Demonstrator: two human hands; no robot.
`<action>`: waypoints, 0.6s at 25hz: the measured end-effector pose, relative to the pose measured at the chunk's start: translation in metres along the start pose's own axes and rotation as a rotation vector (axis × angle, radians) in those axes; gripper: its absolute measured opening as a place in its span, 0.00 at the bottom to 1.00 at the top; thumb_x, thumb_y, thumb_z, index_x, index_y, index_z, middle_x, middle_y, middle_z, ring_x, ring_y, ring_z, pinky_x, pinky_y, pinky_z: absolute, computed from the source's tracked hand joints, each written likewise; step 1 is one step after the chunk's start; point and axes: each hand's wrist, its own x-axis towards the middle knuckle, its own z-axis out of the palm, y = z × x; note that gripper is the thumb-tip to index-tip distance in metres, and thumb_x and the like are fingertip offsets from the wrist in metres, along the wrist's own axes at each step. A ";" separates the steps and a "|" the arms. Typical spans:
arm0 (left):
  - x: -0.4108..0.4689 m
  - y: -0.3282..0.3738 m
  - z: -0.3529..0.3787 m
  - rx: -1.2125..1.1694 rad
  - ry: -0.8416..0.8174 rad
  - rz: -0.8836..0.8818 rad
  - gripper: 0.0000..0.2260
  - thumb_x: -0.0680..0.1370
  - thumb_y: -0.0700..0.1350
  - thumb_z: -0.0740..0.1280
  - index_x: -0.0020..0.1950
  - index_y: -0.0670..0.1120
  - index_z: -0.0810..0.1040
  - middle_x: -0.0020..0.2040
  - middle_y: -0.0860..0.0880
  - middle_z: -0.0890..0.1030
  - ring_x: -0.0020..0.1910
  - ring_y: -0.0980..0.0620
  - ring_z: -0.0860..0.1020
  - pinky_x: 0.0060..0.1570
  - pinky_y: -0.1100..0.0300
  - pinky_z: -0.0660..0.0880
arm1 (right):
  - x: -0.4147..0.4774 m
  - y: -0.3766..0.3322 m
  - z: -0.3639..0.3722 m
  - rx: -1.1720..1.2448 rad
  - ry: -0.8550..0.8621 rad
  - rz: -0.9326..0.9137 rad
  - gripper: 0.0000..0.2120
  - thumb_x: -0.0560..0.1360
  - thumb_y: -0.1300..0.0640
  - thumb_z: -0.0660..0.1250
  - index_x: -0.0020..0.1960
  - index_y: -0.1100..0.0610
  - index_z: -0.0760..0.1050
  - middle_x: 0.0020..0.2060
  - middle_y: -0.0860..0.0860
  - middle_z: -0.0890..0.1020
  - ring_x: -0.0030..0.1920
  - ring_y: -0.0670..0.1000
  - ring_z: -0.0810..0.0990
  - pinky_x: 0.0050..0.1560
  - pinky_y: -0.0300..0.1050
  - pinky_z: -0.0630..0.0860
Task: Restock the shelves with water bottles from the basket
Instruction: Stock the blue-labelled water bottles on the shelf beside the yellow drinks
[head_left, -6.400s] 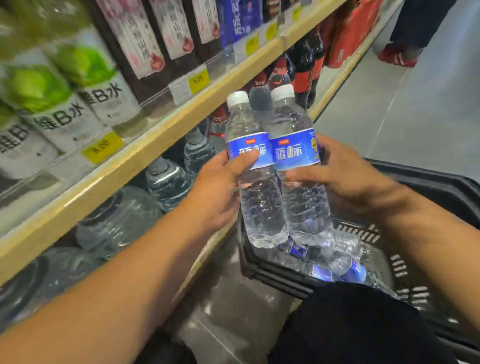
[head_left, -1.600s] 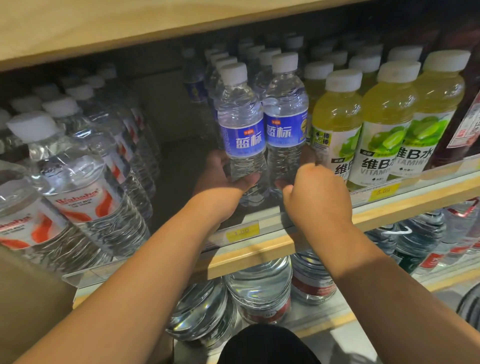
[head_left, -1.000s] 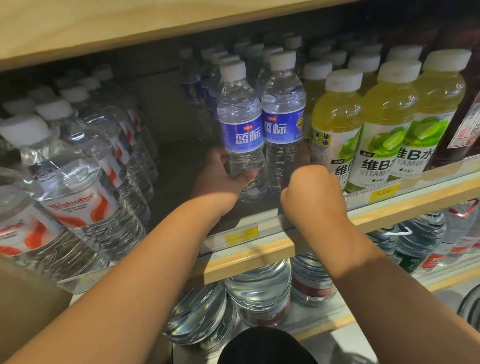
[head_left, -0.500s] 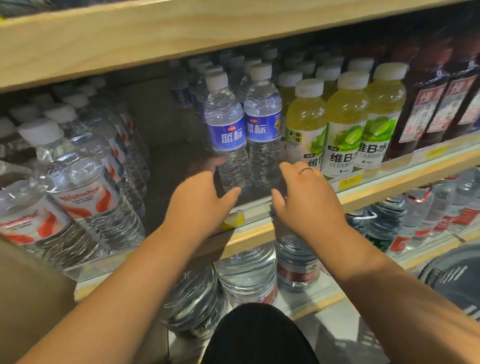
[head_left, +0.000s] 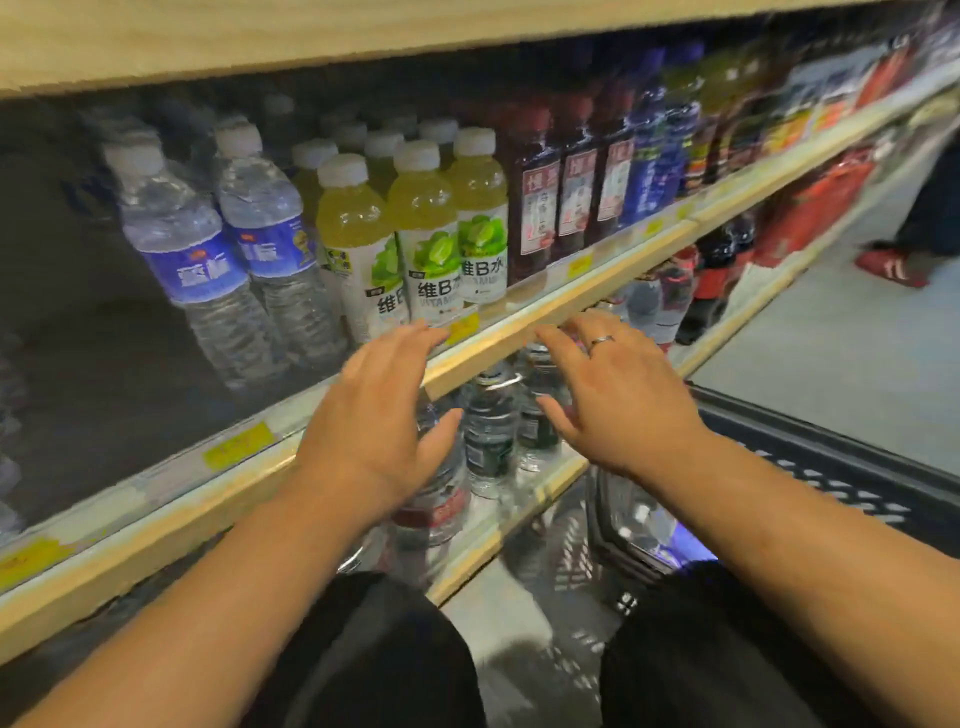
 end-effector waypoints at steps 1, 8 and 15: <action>0.006 0.015 0.012 -0.016 -0.017 0.047 0.29 0.72 0.50 0.71 0.71 0.46 0.67 0.69 0.46 0.71 0.68 0.44 0.70 0.68 0.50 0.64 | -0.010 0.019 0.001 -0.028 -0.006 0.030 0.31 0.71 0.45 0.69 0.69 0.58 0.70 0.59 0.60 0.76 0.61 0.62 0.74 0.58 0.56 0.73; 0.050 0.101 0.103 -0.141 -0.150 0.303 0.28 0.74 0.53 0.65 0.73 0.45 0.65 0.71 0.45 0.69 0.70 0.45 0.67 0.71 0.59 0.56 | -0.083 0.121 0.038 -0.112 -0.131 0.229 0.30 0.69 0.47 0.71 0.67 0.59 0.72 0.59 0.61 0.77 0.60 0.63 0.75 0.56 0.56 0.74; 0.073 0.158 0.216 -0.180 -0.408 0.420 0.30 0.75 0.51 0.66 0.75 0.47 0.61 0.73 0.47 0.64 0.72 0.47 0.61 0.71 0.58 0.54 | -0.158 0.183 0.111 -0.087 -0.352 0.383 0.32 0.70 0.45 0.71 0.69 0.59 0.70 0.62 0.61 0.76 0.62 0.63 0.74 0.61 0.57 0.71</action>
